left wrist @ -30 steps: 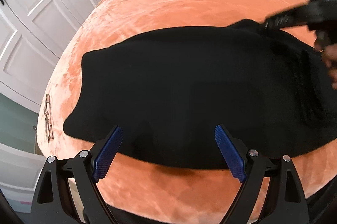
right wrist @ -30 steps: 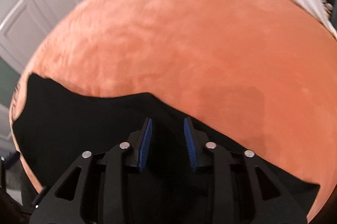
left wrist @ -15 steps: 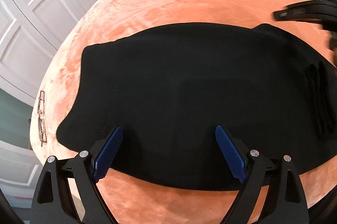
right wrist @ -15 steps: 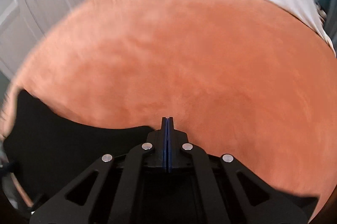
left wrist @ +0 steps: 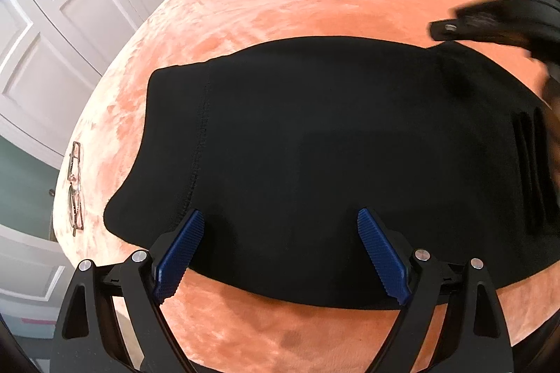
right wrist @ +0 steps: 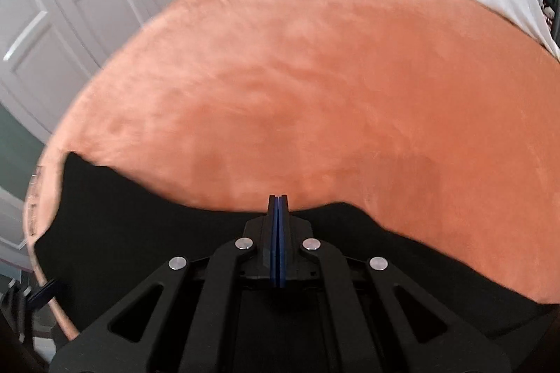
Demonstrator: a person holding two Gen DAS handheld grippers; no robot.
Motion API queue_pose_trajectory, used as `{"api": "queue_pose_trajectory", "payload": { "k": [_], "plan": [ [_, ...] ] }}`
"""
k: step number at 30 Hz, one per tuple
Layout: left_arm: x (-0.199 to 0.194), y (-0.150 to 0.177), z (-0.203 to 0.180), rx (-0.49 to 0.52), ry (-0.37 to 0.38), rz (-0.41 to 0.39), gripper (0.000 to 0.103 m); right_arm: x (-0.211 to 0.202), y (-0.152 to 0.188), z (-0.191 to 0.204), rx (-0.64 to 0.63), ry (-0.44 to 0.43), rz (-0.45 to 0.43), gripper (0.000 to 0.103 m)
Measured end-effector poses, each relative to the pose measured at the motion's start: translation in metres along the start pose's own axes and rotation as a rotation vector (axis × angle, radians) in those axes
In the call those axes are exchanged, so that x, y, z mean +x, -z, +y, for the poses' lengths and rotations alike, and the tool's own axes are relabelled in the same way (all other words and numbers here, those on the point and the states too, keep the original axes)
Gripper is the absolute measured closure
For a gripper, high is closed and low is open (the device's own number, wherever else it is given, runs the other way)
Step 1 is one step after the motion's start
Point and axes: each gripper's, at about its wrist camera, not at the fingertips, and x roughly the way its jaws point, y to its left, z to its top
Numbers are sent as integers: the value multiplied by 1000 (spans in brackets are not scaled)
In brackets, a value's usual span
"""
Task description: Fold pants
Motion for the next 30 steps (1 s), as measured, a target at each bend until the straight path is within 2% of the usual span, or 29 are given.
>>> {"api": "queue_pose_trajectory", "payload": {
  "k": [1,2,4,6,8,11,13,18,23,27,30],
  "plan": [
    [1,0,3,-5,11,-2,16,-1,7,4,-13,-1,8,102],
    [3,1,4,-10,18,0,16,9,16,11,-48,8,57,101],
    [8,0,12,-25,41,11,15,33,24,18,-117,74,109,102],
    [6,0,18,-37,60,11,16,27,24,27,-131,102,81,101],
    [-1,1,24,-49,83,2,16,8,20,34,-99,45,42,101],
    [-9,3,32,-64,99,-12,16,-19,27,41,-81,41,-4,101],
    [-12,6,36,-65,74,-19,16,-35,34,40,-48,37,-23,101],
    [-15,13,48,-93,78,-16,16,-64,72,23,69,69,-21,101],
    [-17,20,61,-102,62,-21,16,-97,120,-11,200,137,-14,101],
    [-13,24,63,-109,50,-11,16,-97,138,-32,250,181,8,101],
    [-11,28,63,-141,75,10,16,-77,141,-29,194,205,38,101]
  ]
}}
